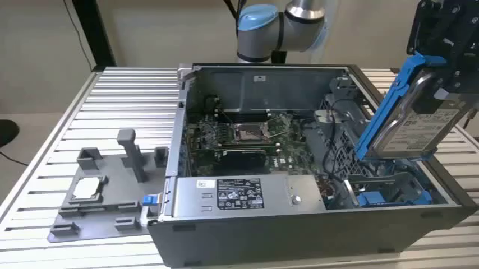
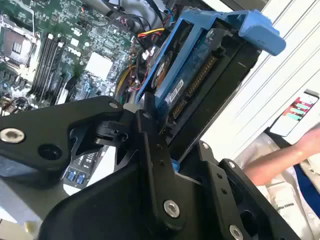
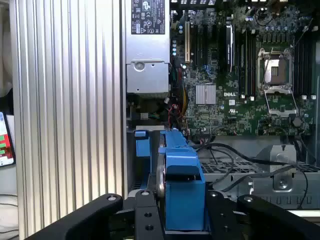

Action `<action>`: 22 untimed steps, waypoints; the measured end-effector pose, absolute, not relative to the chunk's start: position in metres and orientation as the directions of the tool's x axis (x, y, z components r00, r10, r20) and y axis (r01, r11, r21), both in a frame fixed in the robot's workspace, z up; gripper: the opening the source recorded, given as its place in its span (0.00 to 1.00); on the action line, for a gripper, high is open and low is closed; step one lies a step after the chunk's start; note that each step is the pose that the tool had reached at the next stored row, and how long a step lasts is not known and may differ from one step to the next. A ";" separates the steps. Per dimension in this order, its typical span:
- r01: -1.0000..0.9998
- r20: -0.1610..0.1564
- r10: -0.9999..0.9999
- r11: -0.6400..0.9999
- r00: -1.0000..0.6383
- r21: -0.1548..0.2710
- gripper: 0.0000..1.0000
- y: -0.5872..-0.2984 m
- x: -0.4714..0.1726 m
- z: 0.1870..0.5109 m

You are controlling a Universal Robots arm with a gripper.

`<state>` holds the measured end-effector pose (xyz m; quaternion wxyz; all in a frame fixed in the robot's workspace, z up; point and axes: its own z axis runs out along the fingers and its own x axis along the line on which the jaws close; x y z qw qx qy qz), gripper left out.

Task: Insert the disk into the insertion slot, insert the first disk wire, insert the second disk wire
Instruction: 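Insert the disk into the insertion slot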

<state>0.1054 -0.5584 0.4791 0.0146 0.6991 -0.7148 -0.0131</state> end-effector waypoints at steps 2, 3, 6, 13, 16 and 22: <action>-0.999 0.002 -1.000 0.022 -0.022 0.039 0.00 -0.558 0.105 0.479; -0.999 0.002 -1.000 0.022 -0.022 0.039 0.00 -0.558 0.105 0.479; -0.999 0.002 -1.000 0.022 -0.022 0.039 0.00 -0.558 0.105 0.479; -0.999 0.002 -1.000 0.022 -0.022 0.039 0.00 -0.560 0.105 0.478; -0.999 0.002 -1.000 0.022 -0.022 0.039 0.00 -0.566 0.105 0.476; -0.999 -0.003 -1.000 0.022 -0.022 0.037 0.00 -0.569 0.105 0.466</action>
